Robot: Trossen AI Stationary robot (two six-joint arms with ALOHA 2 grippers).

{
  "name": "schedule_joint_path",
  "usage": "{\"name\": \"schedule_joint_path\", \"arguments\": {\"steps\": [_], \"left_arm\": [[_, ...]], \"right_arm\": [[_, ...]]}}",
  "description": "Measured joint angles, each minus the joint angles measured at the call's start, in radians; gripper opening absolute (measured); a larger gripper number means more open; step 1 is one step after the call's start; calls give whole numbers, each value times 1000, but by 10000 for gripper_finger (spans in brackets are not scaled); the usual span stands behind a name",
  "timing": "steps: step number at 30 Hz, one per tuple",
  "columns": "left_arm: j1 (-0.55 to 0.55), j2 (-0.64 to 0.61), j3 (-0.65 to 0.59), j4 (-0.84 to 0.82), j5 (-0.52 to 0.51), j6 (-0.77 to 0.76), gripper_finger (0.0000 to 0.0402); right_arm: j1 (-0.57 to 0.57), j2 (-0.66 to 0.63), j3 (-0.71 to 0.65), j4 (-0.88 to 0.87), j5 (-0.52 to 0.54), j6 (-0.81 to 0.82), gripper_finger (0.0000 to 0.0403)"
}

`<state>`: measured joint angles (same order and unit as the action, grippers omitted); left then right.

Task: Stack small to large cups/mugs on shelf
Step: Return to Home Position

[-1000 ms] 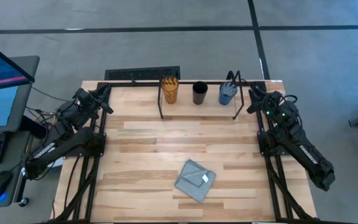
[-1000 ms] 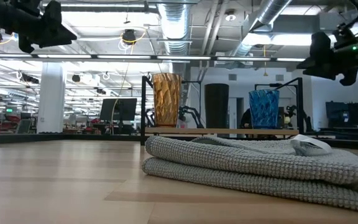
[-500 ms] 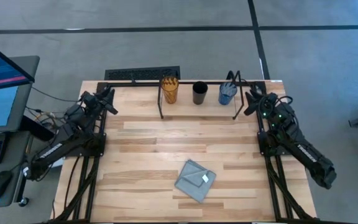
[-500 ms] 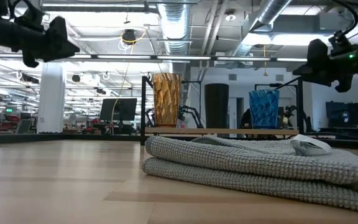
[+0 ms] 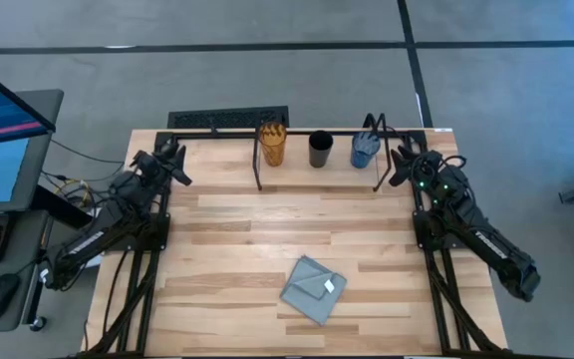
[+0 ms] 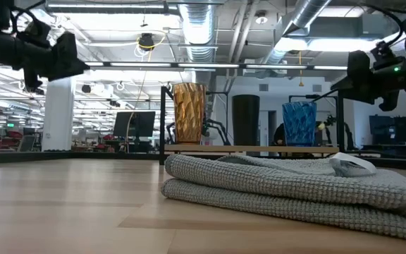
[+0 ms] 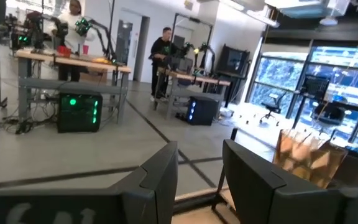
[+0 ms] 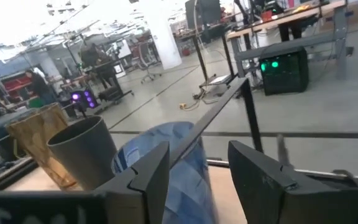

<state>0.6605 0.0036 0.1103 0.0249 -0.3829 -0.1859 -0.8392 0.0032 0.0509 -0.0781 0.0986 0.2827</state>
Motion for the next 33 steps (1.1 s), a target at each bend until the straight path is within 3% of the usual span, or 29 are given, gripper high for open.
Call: {"name": "schedule_joint_path", "arguments": {"steps": [7, 26, 33], "left_arm": [[0, 0, -80, 108, 0, -11, 119], [0, 1, -101, 57, 37, -9, 119], [0, 1, -102, 56, 37, -8, 119]], "right_arm": [[41, 0, -30, 72, -4, 8, 186], [67, 2, -12, 18, -67, 43, 186], [67, 0, 19, -43, -42, 25, 186]]}}
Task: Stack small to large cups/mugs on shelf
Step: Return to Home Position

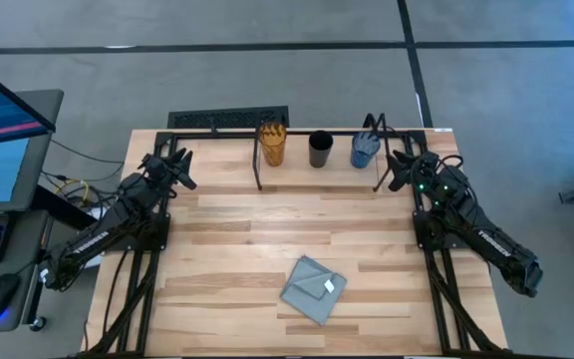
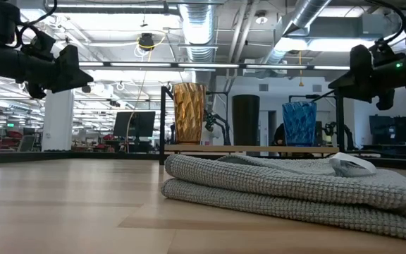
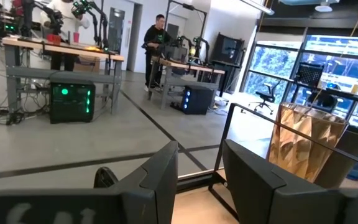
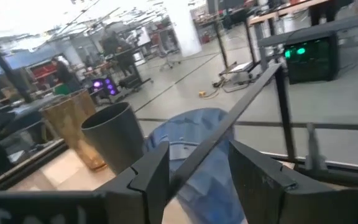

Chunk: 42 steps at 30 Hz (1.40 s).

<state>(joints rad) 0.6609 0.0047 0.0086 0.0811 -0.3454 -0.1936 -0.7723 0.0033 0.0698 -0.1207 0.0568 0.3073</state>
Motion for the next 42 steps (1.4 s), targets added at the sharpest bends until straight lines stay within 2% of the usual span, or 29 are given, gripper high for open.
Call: {"name": "schedule_joint_path", "arguments": {"steps": [10, 16, 42], "left_arm": [[0, 0, -1, 0, 0, -3, 119], [0, 0, -2, 0, 0, -11, 119], [0, 2, -2, -1, 0, 30, 119]], "right_arm": [[-2, 0, 2, 16, 56, -28, 186], [-18, 1, 4, -50, 156, -20, 186], [-20, 11, 5, -58, 147, -53, 186]]}}
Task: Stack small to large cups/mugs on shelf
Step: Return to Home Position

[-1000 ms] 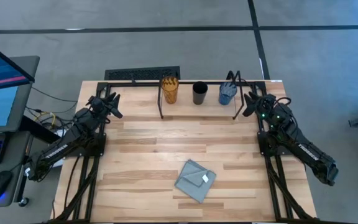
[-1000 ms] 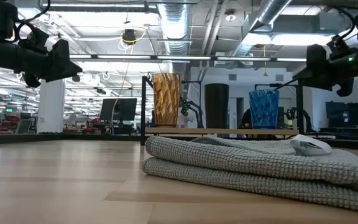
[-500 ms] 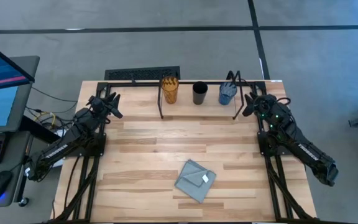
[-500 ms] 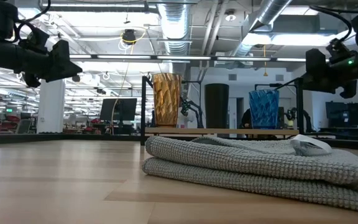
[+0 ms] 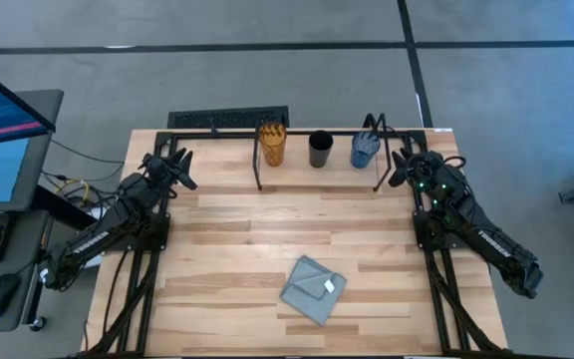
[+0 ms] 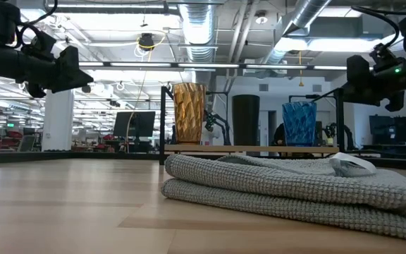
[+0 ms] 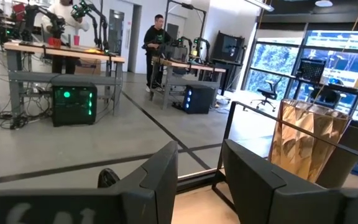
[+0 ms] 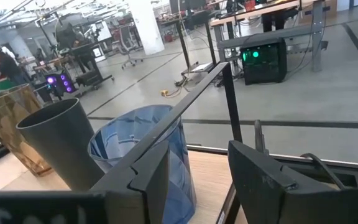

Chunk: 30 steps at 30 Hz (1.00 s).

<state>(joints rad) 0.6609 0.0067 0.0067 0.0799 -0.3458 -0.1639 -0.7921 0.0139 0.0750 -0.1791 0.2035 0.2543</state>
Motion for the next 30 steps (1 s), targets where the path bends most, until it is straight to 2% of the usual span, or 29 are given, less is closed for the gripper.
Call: {"name": "schedule_joint_path", "arguments": {"steps": [30], "left_arm": [[0, 0, 0, 0, 0, -15, 119]], "right_arm": [[0, 0, 0, 0, 0, 0, 186]]}}
